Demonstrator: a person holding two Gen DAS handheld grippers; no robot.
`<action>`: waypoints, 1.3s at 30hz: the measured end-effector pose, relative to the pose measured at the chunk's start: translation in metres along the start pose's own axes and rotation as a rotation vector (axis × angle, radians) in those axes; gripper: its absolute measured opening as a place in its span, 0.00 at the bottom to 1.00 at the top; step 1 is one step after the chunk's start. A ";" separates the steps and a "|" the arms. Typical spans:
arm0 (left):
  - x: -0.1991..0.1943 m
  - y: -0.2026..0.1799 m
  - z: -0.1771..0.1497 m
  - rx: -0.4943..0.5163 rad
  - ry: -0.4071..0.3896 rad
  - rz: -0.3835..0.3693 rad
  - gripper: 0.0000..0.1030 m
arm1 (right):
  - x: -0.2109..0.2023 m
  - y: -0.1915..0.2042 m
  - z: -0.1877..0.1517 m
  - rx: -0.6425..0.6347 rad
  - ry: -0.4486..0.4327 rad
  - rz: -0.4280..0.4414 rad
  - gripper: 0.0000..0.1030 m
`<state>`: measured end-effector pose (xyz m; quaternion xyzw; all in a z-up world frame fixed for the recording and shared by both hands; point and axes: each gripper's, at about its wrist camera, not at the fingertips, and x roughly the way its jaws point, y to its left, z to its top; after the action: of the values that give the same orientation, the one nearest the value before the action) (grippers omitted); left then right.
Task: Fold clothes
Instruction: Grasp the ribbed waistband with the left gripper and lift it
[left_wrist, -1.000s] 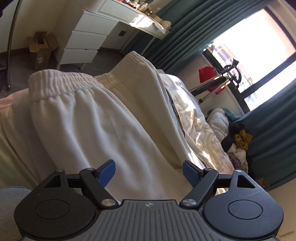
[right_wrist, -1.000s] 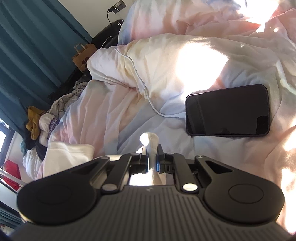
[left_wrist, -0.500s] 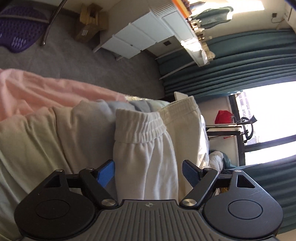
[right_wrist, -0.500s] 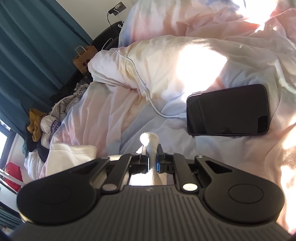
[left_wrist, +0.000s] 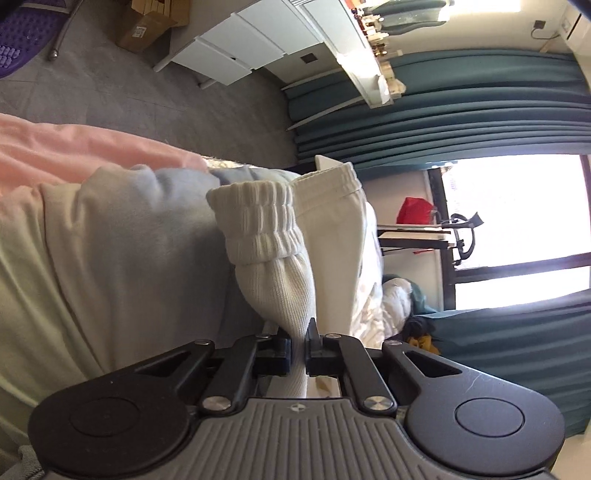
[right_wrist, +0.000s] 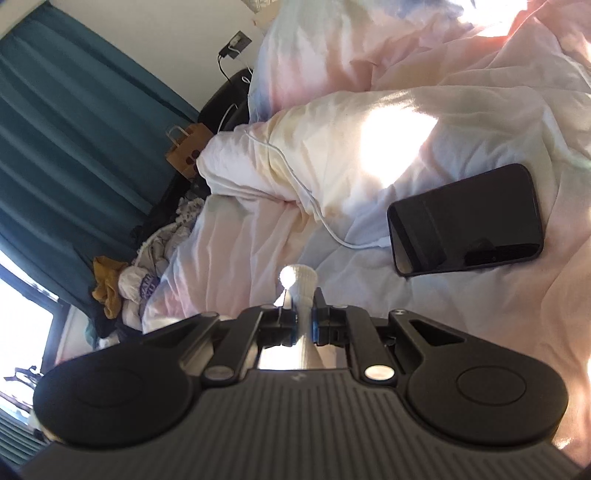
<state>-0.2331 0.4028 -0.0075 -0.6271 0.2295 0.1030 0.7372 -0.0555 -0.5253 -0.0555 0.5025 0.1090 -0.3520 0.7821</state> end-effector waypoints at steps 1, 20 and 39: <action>-0.005 0.000 0.004 -0.012 0.000 -0.021 0.05 | -0.002 0.000 0.003 0.002 0.001 0.011 0.10; 0.150 -0.115 0.105 0.040 -0.008 -0.147 0.06 | 0.106 0.182 -0.029 -0.292 0.005 0.088 0.10; 0.310 -0.137 0.135 0.245 -0.023 0.038 0.44 | 0.262 0.242 -0.108 -0.500 0.118 0.122 0.31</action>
<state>0.1263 0.4652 -0.0180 -0.5268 0.2438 0.0952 0.8087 0.3148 -0.4879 -0.0721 0.3190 0.2076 -0.2364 0.8940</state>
